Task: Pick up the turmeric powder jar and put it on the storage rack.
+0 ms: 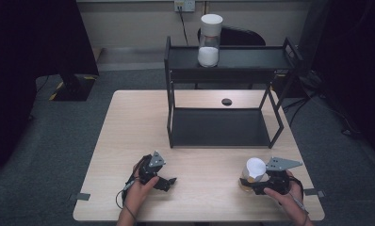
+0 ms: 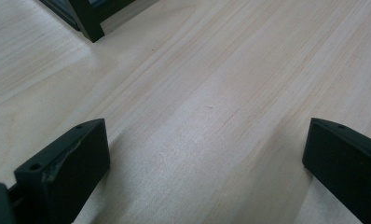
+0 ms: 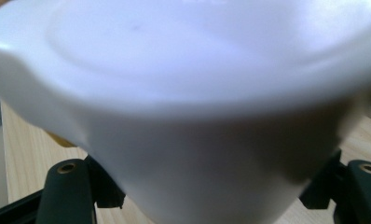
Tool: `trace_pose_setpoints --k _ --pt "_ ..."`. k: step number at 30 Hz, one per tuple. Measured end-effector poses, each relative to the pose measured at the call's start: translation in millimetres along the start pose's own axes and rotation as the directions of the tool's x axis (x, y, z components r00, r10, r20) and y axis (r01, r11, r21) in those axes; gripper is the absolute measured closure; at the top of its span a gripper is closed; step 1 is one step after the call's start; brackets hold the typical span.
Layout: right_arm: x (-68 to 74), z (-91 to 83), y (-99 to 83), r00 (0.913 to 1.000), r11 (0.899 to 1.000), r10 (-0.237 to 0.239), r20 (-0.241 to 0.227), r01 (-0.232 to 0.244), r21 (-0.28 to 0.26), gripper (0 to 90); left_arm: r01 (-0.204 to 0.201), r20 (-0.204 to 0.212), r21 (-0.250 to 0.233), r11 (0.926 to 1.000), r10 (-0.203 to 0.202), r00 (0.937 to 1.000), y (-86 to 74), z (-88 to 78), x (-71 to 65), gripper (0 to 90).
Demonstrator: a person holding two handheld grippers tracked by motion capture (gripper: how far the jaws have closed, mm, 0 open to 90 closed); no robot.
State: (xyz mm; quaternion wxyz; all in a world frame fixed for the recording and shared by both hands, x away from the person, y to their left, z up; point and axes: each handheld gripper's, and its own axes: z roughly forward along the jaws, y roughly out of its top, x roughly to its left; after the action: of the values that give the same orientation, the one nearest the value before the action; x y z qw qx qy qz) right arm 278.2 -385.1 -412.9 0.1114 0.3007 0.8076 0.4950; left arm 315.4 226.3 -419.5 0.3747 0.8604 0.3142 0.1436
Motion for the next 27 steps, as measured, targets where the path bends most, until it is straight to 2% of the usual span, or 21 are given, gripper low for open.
trace_pose_setpoints --k 7,13,27 --pt "0.2 5.5 16.6 0.9994 1.000 -0.001 0.033 0.001 0.014 28.3 0.000 0.000 0.000 1.0000 0.000 1.0000 0.0 0.0 0.0 0.0" --pt "0.0 14.6 38.2 0.9984 0.999 -0.008 0.055 0.006 0.043 28.6 0.000 0.000 0.000 1.0000 0.000 1.0000 0.0 0.0 0.0 0.0" --pt "-12.6 34.5 83.7 0.9967 0.999 0.016 0.080 -0.020 0.046 29.1 0.000 0.000 0.000 1.0000 0.000 1.0000 0.0 0.0 0.0 0.0"
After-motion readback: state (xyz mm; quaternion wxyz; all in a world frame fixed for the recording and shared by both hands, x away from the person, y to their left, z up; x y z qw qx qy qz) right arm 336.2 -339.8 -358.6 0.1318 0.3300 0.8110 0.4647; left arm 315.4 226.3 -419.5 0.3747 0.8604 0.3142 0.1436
